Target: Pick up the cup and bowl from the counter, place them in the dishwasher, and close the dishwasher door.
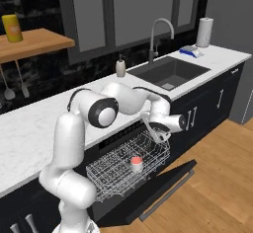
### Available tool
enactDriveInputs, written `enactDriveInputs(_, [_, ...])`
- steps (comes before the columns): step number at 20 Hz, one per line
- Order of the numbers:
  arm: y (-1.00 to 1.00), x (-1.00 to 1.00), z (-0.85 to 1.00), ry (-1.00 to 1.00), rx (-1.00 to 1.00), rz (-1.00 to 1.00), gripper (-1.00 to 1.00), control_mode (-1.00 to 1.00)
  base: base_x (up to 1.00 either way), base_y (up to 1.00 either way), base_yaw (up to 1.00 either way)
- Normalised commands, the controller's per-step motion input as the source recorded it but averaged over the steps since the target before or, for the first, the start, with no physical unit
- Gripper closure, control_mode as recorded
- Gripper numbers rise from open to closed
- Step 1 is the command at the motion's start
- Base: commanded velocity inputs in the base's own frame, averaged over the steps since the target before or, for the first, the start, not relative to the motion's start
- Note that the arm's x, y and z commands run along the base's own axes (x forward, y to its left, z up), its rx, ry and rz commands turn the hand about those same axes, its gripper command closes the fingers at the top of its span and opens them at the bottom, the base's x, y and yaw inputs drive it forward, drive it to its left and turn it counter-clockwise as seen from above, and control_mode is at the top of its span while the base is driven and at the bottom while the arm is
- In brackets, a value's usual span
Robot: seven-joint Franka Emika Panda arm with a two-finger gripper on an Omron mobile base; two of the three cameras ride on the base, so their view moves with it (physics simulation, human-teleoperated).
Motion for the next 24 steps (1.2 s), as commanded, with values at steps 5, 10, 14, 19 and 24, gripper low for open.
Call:
enactDriveInputs(5, [0.89, 0.00, 0.86, 0.00, -0.05, 0.00, -1.00, -1.00, 0.00, 0.00, 0.00])
enactDriveInputs(10, [1.00, 0.08, 0.24, 0.01, -0.16, -0.02, -1.00, -1.00, 0.00, 0.00, 0.00])
enactDriveInputs(14, [0.88, 0.44, 0.00, 0.07, -0.20, -0.10, -1.00, -1.00, 0.00, 0.00, 0.00])
enactDriveInputs(19, [0.53, 0.66, -0.02, 0.13, -0.16, -0.13, -1.00, -1.00, 0.00, 0.00, 0.00])
enactDriveInputs(24, [0.10, 0.69, -0.13, 0.18, -0.08, -0.14, -1.00, -1.00, 0.00, 0.00, 0.00])
